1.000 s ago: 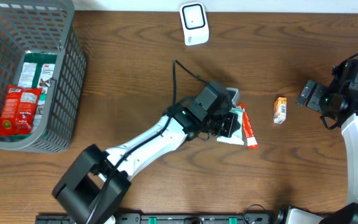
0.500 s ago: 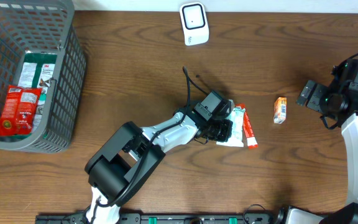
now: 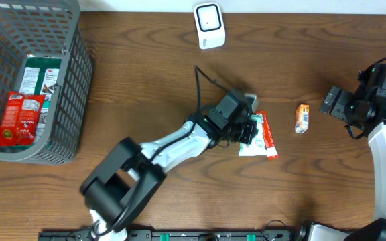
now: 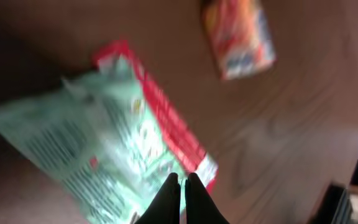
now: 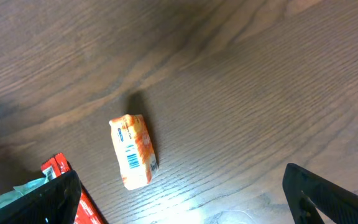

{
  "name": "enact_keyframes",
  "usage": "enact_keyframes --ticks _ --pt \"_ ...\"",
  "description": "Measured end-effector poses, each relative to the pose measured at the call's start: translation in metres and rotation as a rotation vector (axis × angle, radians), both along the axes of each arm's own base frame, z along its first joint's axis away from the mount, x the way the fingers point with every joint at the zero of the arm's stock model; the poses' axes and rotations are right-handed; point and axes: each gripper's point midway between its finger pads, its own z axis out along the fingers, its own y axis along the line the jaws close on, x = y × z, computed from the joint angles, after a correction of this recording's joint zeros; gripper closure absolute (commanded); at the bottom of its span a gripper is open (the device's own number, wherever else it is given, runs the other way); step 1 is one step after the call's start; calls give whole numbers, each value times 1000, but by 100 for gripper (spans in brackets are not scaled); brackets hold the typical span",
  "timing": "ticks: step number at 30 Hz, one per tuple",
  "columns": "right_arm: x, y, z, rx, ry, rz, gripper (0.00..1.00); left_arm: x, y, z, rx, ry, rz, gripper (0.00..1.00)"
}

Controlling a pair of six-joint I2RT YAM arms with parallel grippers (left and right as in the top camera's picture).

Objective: Scan the item barcode
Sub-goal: 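Lower and adjust the wipes packet next to the red sachet with left gripper, then release the wipes packet and move left gripper back into the basket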

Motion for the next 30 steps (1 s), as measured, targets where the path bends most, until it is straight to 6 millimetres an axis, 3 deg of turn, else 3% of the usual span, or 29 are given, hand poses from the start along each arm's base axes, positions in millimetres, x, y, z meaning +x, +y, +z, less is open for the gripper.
enact_keyframes --ticks 2,5,10,13,22,24,26,29,30 --pt "0 0 0 0 0 0 1 9 2 11 1 -50 36 93" --pt "0 0 0 0 0 0 1 18 7 6 30 -80 77 93" --pt "0 0 0 0 0 0 1 29 6 -26 67 -87 105 93" --pt "0 0 0 0 0 0 1 28 8 -58 107 -57 106 93" --pt "0 0 0 0 0 0 1 30 8 -46 113 -103 76 89" --pt "0 0 0 0 0 0 1 32 12 -26 107 -140 74 89" --pt "0 0 0 0 0 0 1 41 23 15 85 -197 105 89" --pt "0 0 0 0 0 0 1 69 67 113 40 -309 224 88" --pt "0 0 0 0 0 0 1 90 100 171 4 -388 320 88"
